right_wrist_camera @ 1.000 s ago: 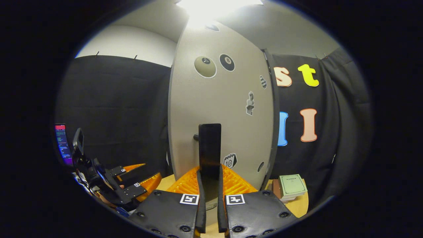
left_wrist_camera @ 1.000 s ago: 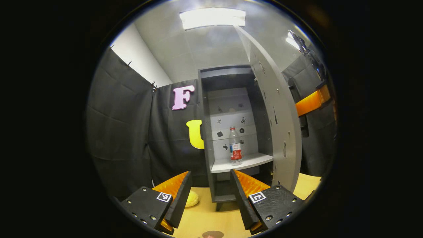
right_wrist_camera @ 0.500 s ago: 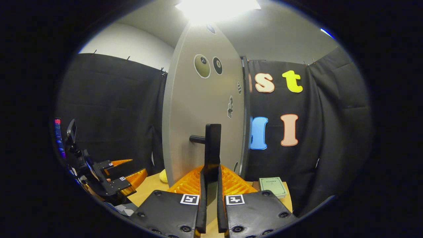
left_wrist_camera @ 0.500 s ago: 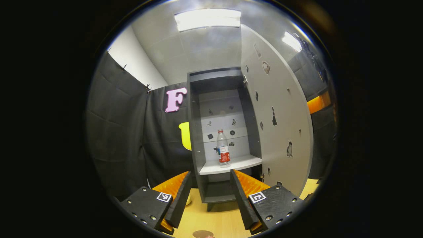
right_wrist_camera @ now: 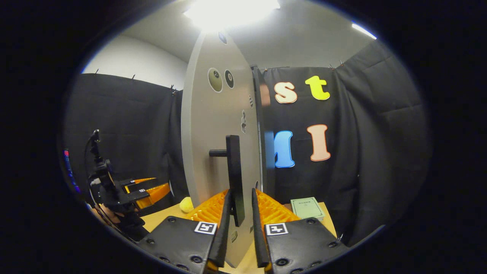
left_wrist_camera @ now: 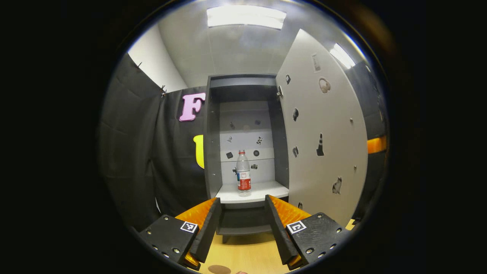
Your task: Open the cabinet door with the right hand, grasp the bottle in the cabinet with the left hand and place it on the coaster, then close the cabinet door with the right hand.
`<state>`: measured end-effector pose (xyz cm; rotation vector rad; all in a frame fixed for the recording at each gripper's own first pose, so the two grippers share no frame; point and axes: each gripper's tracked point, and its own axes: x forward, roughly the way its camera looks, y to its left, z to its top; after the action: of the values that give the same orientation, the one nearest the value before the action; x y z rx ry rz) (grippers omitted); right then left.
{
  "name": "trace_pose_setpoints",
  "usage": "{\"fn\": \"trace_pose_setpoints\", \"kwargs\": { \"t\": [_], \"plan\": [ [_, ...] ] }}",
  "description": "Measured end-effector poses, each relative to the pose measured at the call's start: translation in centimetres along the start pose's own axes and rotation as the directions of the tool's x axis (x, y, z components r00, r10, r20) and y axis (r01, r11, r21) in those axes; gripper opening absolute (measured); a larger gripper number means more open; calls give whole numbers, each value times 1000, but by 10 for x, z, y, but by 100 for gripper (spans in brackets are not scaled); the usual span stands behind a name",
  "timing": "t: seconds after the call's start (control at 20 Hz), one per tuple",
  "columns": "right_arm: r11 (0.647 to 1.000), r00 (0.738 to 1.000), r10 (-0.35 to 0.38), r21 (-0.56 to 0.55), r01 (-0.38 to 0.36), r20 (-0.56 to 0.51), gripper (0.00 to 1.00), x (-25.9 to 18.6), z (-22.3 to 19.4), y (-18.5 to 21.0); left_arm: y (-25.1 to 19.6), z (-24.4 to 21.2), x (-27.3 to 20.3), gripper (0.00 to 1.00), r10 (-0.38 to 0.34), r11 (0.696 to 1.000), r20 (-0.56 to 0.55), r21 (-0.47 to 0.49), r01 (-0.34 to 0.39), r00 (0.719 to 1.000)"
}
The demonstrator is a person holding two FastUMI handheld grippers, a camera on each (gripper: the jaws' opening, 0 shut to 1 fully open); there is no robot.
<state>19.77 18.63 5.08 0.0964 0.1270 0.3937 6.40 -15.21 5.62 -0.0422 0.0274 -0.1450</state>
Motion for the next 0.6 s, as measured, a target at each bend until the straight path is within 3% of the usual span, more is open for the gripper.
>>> {"fn": "trace_pose_setpoints", "kwargs": {
  "t": [0.05,0.1,0.25,0.3,0.35,0.4,0.45,0.55,0.6],
  "plan": [
    [1000,1000,-16,-5,16,5,41,-8,-2,-11,2,6,9,67,-5,1000,6,5,5,1000],
    [998,998,-54,-16,54,15,53,-16,-3,-22,2,9,20,67,-12,1000,12,12,12,1000],
    [981,981,-192,-37,192,12,75,-28,-11,-63,-5,20,53,67,-48,999,22,24,48,999],
    [972,973,-231,-39,231,10,96,-31,-15,-73,-7,25,64,67,-62,998,28,26,61,998],
    [960,961,-275,-43,275,7,100,-33,-17,-83,-9,30,75,67,-71,997,36,26,71,997],
    [947,948,-317,-42,317,3,95,-36,-21,-93,-10,33,85,67,-79,997,42,24,78,996],
    [936,937,-350,-36,350,2,100,-37,-23,-101,-13,37,95,67,-89,996,45,21,88,995],
    [919,919,-393,-11,393,0,96,-36,-28,-112,-11,42,120,67,-97,995,49,12,97,994],
    [912,912,-410,-2,410,-9,100,-35,-31,-115,-11,42,133,67,-102,995,49,6,102,994]
  ]
}}
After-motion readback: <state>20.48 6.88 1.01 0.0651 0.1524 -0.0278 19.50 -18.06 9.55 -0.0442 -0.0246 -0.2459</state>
